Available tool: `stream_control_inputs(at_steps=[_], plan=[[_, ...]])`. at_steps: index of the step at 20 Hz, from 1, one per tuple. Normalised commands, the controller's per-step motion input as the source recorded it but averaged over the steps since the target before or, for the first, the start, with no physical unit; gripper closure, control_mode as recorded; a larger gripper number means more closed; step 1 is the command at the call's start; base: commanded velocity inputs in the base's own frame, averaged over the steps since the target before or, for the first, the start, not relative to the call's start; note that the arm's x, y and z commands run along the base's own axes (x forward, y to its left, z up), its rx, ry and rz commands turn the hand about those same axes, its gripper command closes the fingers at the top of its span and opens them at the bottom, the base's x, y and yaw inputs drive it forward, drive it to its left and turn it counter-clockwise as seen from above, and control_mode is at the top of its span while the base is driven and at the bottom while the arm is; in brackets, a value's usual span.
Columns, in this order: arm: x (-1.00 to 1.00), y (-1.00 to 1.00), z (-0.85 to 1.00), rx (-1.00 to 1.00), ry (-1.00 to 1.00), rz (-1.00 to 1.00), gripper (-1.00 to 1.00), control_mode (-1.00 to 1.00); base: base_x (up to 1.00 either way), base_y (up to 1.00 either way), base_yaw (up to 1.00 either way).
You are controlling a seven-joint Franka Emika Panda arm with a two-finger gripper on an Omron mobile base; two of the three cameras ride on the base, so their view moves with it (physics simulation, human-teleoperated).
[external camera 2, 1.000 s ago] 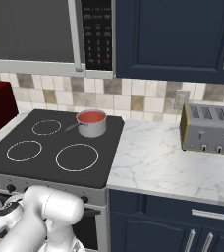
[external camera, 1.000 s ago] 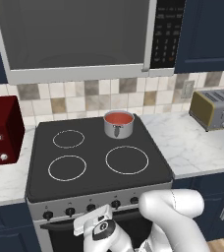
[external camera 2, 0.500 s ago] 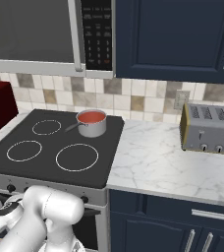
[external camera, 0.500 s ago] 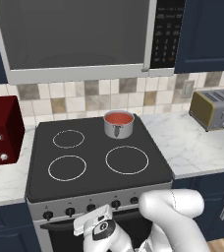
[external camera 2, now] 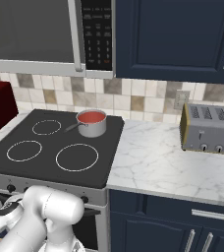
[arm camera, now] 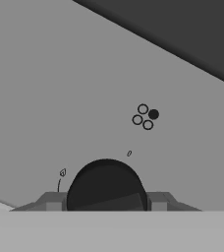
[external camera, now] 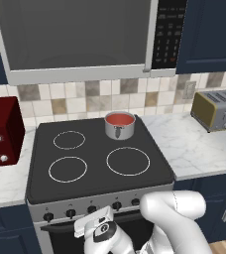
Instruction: Wait until the marinara sauce is simmered to a deep red color and then turn off the stove.
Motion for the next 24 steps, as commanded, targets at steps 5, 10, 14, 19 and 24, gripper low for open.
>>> stream_control_inputs(at_steps=[5, 10, 14, 19, 24], plan=[[0.0, 0.0, 0.0, 0.0, 0.0, 0.0, 1.0, -1.0, 0.0, 0.0, 0.0], [0.0, 0.0, 0.0, 0.0, 0.0, 0.0, 1.0, -1.0, 0.0, 0.0, 0.0], [0.0, 0.0, 0.0, 0.0, 0.0, 0.0, 1.0, -1.0, 0.0, 0.0, 0.0], [0.0, 0.0, 0.0, 0.0, 0.0, 0.0, 1.0, -1.0, 0.0, 0.0, 0.0], [0.0, 0.0, 0.0, 0.0, 0.0, 0.0, 1.0, -1.0, 0.0, 0.0, 0.0]])
